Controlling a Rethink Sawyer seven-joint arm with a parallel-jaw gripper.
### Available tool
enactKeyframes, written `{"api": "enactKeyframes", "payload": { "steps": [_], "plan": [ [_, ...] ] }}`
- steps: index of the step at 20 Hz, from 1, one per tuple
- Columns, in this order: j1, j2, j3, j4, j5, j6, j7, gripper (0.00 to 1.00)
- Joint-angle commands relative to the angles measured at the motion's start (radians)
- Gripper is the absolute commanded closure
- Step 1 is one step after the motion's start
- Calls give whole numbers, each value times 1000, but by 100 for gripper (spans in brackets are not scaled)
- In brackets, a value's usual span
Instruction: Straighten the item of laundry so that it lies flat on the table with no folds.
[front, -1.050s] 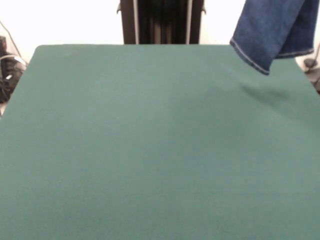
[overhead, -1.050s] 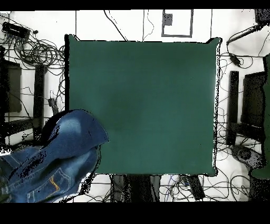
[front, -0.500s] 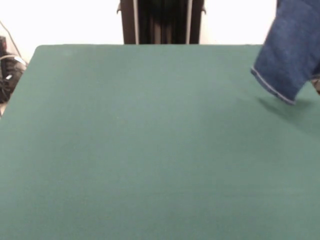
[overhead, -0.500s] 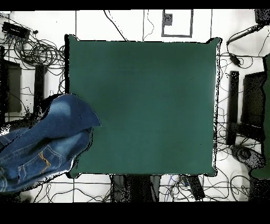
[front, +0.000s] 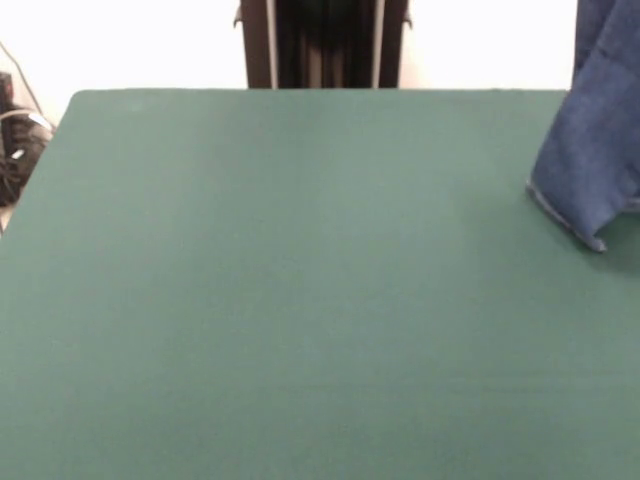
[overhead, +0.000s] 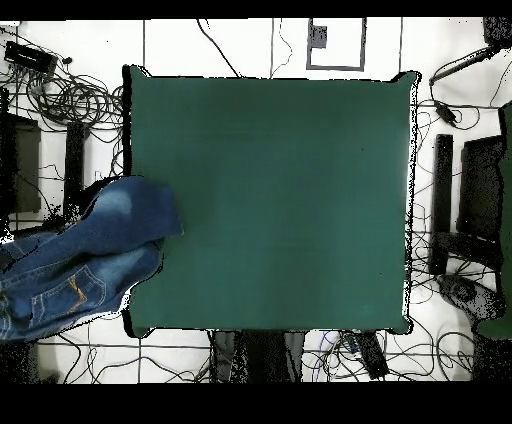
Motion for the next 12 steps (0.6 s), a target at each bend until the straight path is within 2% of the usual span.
{"api": "enactKeyframes", "payload": {
  "steps": [1,10,12],
  "plan": [
    [23,68,90,-27,88,-37,409,100],
    [27,154,72,-130,155,-10,582,100],
    [23,191,70,-186,173,6,622,100]
  ]
}}
